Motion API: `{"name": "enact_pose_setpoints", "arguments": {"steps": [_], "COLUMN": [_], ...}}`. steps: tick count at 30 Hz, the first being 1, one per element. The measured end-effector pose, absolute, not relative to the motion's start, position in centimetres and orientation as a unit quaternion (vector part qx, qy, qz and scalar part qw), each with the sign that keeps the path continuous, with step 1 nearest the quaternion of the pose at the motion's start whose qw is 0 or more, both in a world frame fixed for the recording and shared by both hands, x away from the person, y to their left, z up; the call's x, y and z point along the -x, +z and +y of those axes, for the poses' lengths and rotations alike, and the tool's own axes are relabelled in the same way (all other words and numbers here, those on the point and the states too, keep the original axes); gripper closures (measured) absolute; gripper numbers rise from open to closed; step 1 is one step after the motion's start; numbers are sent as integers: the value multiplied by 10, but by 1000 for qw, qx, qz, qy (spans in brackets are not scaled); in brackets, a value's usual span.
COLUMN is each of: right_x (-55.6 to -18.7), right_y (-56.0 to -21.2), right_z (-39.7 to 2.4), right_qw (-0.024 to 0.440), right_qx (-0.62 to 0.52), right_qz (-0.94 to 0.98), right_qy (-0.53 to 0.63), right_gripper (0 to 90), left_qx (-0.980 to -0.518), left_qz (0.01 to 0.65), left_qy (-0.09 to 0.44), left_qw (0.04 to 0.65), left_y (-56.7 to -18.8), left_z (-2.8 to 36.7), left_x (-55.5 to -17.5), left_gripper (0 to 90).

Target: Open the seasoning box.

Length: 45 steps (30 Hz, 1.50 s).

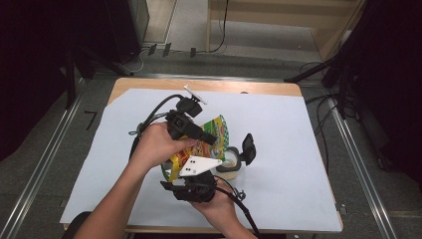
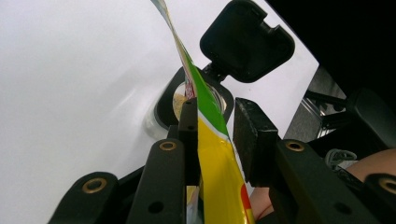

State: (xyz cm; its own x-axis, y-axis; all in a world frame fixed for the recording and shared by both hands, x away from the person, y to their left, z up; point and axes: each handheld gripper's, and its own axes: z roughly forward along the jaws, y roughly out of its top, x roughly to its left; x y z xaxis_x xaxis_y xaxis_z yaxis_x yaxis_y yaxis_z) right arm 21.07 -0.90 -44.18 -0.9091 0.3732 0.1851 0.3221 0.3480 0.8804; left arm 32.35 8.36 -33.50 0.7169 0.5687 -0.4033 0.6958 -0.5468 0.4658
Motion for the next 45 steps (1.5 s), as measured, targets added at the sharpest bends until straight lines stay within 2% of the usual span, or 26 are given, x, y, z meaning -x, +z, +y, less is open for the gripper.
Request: {"name": "enact_pose_setpoints", "arguments": {"steps": [21,45], "right_x": [-211,-211], "right_y": [-439,-440], "right_z": [-10,-10], "right_qw": [18,14], "right_qx": [-213,-216], "right_qz": [818,820], "right_qy": [533,531], "right_gripper": [640,641], "left_qx": [-878,-872], "left_qz": [352,362], "left_qy": [-95,-111], "left_qw": [312,309], "left_y": [-334,-337], "left_z": [84,85], "left_x": [-323,-327], "left_gripper": [727,731]}}
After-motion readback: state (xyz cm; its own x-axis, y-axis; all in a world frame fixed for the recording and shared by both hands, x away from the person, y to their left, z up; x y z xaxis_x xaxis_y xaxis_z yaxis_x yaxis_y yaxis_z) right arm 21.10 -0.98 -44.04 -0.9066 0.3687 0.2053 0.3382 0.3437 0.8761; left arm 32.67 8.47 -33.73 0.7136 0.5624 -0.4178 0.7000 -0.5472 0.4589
